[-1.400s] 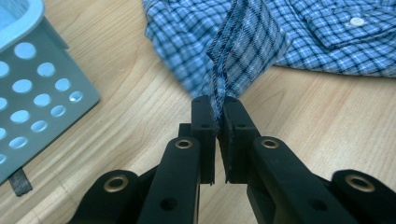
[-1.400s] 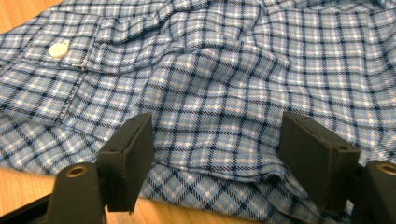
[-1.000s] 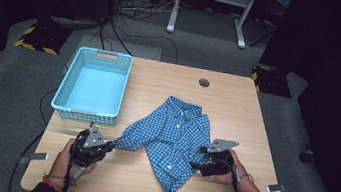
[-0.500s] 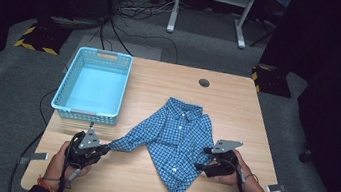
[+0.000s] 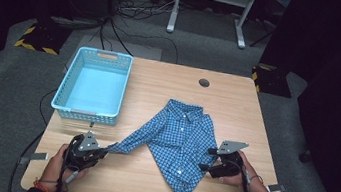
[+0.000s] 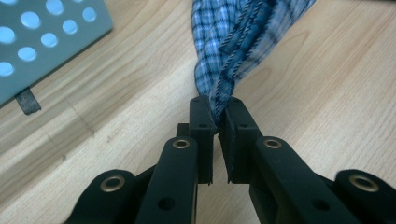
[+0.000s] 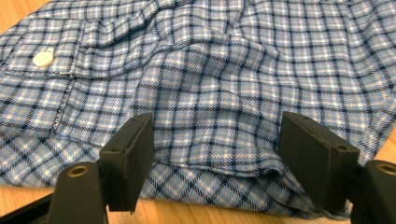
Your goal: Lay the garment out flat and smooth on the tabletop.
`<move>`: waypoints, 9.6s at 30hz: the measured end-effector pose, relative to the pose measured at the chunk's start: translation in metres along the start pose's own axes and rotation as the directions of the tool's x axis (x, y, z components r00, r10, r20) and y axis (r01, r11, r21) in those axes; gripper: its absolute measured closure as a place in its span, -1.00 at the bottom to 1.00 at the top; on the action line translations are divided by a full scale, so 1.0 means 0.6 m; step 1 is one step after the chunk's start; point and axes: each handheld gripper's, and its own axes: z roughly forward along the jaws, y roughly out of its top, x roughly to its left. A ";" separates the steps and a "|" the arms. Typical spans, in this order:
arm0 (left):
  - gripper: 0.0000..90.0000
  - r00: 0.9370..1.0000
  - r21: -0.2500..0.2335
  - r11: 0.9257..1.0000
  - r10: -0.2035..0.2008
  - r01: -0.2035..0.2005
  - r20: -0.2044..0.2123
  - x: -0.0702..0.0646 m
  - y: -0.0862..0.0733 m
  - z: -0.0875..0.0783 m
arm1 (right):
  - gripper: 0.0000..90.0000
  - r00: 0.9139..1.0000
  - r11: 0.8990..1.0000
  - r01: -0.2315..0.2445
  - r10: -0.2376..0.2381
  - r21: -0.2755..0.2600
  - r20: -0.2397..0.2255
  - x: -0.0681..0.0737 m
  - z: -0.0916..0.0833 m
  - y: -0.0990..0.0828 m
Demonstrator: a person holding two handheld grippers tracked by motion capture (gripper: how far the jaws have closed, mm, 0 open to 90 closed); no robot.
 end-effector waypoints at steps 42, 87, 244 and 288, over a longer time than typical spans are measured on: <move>0.00 0.948 0.016 0.950 0.309 -0.311 0.077 -0.121 0.067 0.054 | -0.40 1.000 1.000 -0.009 0.009 -0.002 0.012 0.002 0.001 0.000; 0.96 0.984 -0.213 0.966 -0.163 0.146 -0.066 0.063 0.027 -0.032 | -0.40 1.000 1.000 -0.007 0.007 -0.008 0.004 0.001 0.001 -0.001; -0.36 1.000 -0.037 0.999 -0.005 0.004 -0.020 0.035 -0.023 0.024 | 0.79 0.983 0.990 -0.057 0.078 -0.129 0.166 0.048 -0.077 0.073; -0.36 1.000 -0.044 0.999 -0.005 0.004 -0.018 0.037 -0.026 0.023 | 0.75 0.771 0.887 -0.431 0.459 -0.168 0.442 -0.093 -0.160 -0.107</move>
